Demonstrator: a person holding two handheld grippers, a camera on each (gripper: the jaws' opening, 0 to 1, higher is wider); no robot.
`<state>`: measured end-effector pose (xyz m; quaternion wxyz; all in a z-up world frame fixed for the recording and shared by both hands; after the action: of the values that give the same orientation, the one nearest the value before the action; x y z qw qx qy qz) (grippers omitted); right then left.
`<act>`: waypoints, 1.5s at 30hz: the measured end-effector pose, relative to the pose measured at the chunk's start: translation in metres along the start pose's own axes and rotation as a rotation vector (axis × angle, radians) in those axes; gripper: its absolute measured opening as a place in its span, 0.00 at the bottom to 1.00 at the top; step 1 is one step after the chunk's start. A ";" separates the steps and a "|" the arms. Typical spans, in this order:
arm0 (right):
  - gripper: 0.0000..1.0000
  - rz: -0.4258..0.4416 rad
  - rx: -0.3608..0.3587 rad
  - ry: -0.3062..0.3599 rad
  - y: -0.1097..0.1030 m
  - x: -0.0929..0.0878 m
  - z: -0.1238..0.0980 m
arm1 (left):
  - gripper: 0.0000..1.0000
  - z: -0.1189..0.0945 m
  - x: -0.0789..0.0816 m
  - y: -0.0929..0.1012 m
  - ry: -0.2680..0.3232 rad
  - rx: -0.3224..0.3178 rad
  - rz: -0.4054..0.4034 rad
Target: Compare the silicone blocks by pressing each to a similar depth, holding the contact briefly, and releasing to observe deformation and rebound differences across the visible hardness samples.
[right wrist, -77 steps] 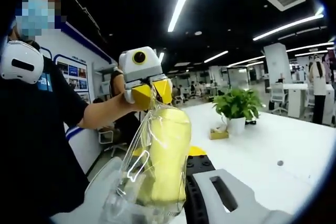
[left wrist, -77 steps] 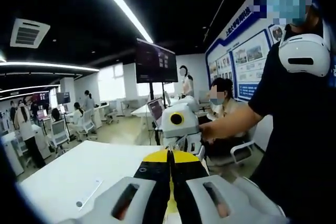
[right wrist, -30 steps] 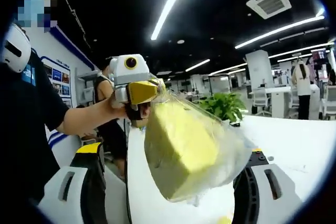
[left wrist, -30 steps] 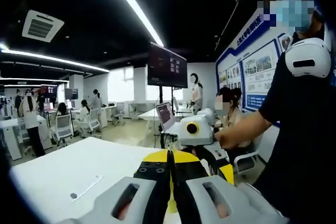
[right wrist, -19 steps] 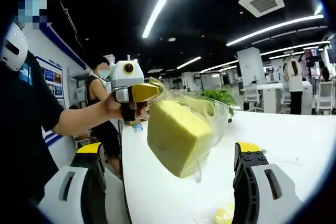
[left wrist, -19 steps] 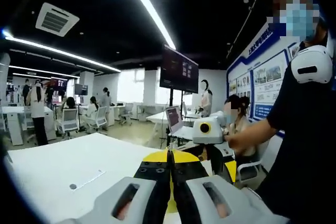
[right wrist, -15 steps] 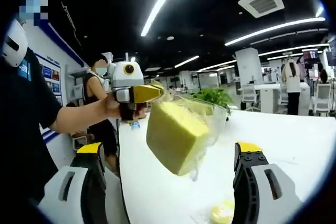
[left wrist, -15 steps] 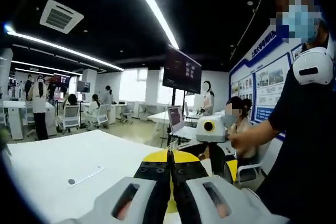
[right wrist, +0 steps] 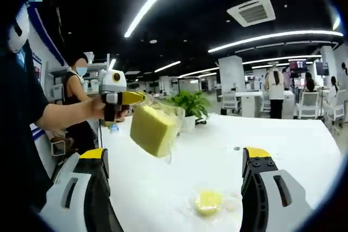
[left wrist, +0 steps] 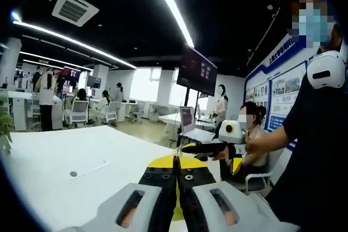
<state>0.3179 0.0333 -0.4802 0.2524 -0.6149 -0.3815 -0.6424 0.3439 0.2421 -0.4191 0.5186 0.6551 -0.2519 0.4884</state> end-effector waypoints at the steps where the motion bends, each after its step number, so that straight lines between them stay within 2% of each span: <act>1: 0.96 -0.003 -0.015 -0.008 0.001 -0.004 -0.008 | 0.00 -0.001 -0.002 -0.001 -0.001 0.004 -0.006; 2: 0.96 -0.009 -0.025 -0.009 0.001 -0.007 -0.014 | 0.00 -0.002 -0.003 -0.002 0.001 0.011 -0.008; 5: 0.96 -0.024 -0.083 -0.073 0.005 -0.025 -0.038 | 0.00 -0.005 -0.008 -0.007 0.007 0.025 -0.029; 7: 0.95 -0.031 -0.114 -0.079 0.007 -0.033 -0.050 | 0.00 -0.005 -0.012 -0.008 0.006 0.031 -0.044; 9: 0.94 0.005 -0.154 -0.106 0.008 -0.043 -0.065 | 0.00 -0.005 -0.016 -0.011 0.006 0.042 -0.053; 10: 0.93 -0.014 -0.182 -0.115 0.008 -0.048 -0.075 | 0.00 -0.005 -0.017 -0.012 0.005 0.046 -0.060; 12: 0.93 -0.026 -0.230 -0.097 0.009 -0.050 -0.085 | 0.00 -0.005 -0.021 -0.014 0.011 0.054 -0.073; 16: 0.91 0.002 -0.238 -0.116 0.003 -0.064 -0.105 | 0.00 -0.006 -0.030 -0.021 0.014 0.077 -0.113; 17: 0.90 0.006 -0.236 -0.135 0.002 -0.067 -0.108 | 0.00 -0.006 -0.032 -0.022 0.014 0.082 -0.123; 18: 0.91 0.009 -0.239 -0.188 0.001 -0.075 -0.113 | 0.00 -0.007 -0.034 -0.025 0.023 0.096 -0.133; 19: 0.91 0.014 -0.245 -0.195 0.001 -0.077 -0.116 | 0.00 -0.007 -0.035 -0.027 0.029 0.105 -0.151; 23: 0.89 0.066 -0.276 -0.159 0.000 -0.077 -0.129 | 0.00 -0.011 -0.041 -0.037 0.050 0.138 -0.210; 25: 0.89 0.159 -0.305 -0.151 0.002 -0.079 -0.132 | 0.00 -0.014 -0.047 -0.045 0.070 0.166 -0.272; 26: 0.89 0.163 -0.313 -0.142 0.004 -0.078 -0.133 | 0.00 -0.016 -0.050 -0.050 0.079 0.173 -0.287; 28: 0.88 0.147 -0.329 -0.155 0.009 -0.079 -0.137 | 0.00 -0.019 -0.059 -0.061 0.087 0.209 -0.334; 29: 0.88 0.132 -0.341 -0.177 0.010 -0.081 -0.139 | 0.00 -0.022 -0.068 -0.068 0.074 0.225 -0.379; 30: 0.88 0.071 -0.340 -0.199 0.011 -0.083 -0.141 | 0.00 -0.025 -0.076 -0.077 0.073 0.251 -0.409; 32: 0.88 0.021 -0.327 -0.203 0.006 -0.082 -0.142 | 0.00 -0.027 -0.087 -0.086 0.063 0.270 -0.472; 34: 0.87 0.060 -0.299 -0.216 -0.005 -0.086 -0.142 | 0.00 -0.029 -0.100 -0.096 0.048 0.296 -0.517; 36: 0.85 0.056 -0.282 -0.240 -0.014 -0.090 -0.140 | 0.00 -0.031 -0.113 -0.105 0.010 0.331 -0.523; 37: 0.85 0.056 -0.273 -0.248 -0.016 -0.092 -0.140 | 0.00 -0.032 -0.121 -0.109 -0.032 0.342 -0.514; 38: 0.85 0.059 -0.266 -0.263 -0.018 -0.095 -0.140 | 0.00 -0.033 -0.124 -0.111 -0.041 0.352 -0.513; 40: 0.83 0.087 -0.262 -0.274 -0.020 -0.097 -0.139 | 0.00 -0.037 -0.136 -0.117 -0.067 0.372 -0.562; 41: 0.82 0.111 -0.258 -0.251 -0.021 -0.094 -0.137 | 0.00 -0.038 -0.140 -0.122 -0.064 0.385 -0.559; 42: 0.82 0.113 -0.262 -0.244 -0.020 -0.093 -0.137 | 0.00 -0.039 -0.137 -0.122 -0.027 0.364 -0.566; 43: 0.82 0.107 -0.262 -0.236 -0.020 -0.091 -0.137 | 0.00 -0.040 -0.136 -0.124 0.003 0.361 -0.621; 45: 0.82 0.090 -0.263 -0.252 -0.019 -0.091 -0.137 | 0.00 -0.046 -0.136 -0.135 0.002 0.415 -0.539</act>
<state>0.2317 -0.0782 -0.5667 0.1487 -0.7346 -0.2948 -0.5927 0.3854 0.3064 -0.6014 0.4850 0.7892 0.0354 0.3750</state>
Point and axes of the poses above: the point that each gripper's makers call its tool centre point, and the gripper's own axes: z roughly forward along the fingers, y roughly to its right, x roughly out of its top, the point moved 5 cm from there along -z, roughly backward along the fingers, and after that the axes turned 15 degrees about -z, right-handed, at the moved point
